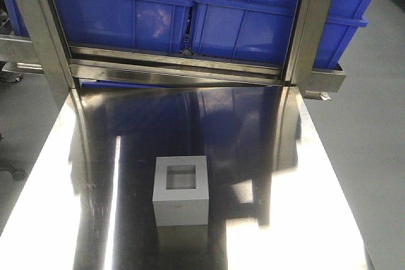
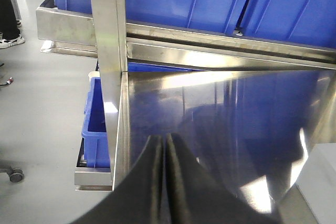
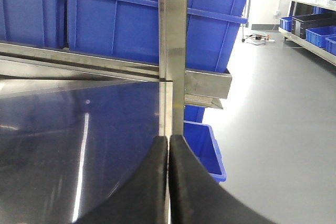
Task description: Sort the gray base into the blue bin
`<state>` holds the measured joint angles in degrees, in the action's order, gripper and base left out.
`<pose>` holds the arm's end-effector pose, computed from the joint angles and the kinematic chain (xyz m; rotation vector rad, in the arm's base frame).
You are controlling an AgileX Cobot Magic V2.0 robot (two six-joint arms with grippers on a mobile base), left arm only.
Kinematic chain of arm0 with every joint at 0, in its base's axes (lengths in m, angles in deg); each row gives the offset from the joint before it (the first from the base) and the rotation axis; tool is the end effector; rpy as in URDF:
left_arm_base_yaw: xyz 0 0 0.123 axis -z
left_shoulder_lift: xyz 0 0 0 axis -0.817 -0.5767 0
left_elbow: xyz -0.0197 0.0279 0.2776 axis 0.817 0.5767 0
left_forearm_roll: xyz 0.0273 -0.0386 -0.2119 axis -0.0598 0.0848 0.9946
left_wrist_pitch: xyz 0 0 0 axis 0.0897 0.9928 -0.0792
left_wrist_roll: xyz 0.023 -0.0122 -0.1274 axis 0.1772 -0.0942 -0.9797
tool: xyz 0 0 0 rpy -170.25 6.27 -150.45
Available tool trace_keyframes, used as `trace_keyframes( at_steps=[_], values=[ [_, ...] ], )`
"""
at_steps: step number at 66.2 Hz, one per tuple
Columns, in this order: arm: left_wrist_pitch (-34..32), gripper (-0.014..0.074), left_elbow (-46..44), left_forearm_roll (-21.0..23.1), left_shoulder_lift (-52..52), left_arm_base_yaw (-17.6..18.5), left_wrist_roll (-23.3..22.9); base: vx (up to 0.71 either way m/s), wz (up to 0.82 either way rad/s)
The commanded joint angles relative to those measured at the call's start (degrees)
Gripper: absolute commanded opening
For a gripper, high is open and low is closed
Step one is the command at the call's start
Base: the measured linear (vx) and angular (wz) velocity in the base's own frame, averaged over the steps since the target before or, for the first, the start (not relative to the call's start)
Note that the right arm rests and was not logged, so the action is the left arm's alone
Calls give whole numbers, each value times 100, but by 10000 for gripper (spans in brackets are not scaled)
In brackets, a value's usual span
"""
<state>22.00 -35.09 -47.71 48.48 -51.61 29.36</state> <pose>0.1103 -0.0073 0.2696 -0.0451 1.8454 -0.1253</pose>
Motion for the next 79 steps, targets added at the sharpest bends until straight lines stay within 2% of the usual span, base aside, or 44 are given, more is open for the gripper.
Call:
trace_keyframes(
  at_steps=[1,24,36,49,71,79],
  values=[
    [-403,-6,-203,15,-68,42,-73,0,0],
    [-221,-1,-203,15,-68,42,-73,0,0],
    [-42,34,-203,15,-68,42,-73,0,0],
    [193,121,-203,15,-68,42,-73,0,0],
    [312,337,-203,15,-68,42,-56,0,0],
    [330,380,-203,9,-68,42,-50,0,0]
  ],
)
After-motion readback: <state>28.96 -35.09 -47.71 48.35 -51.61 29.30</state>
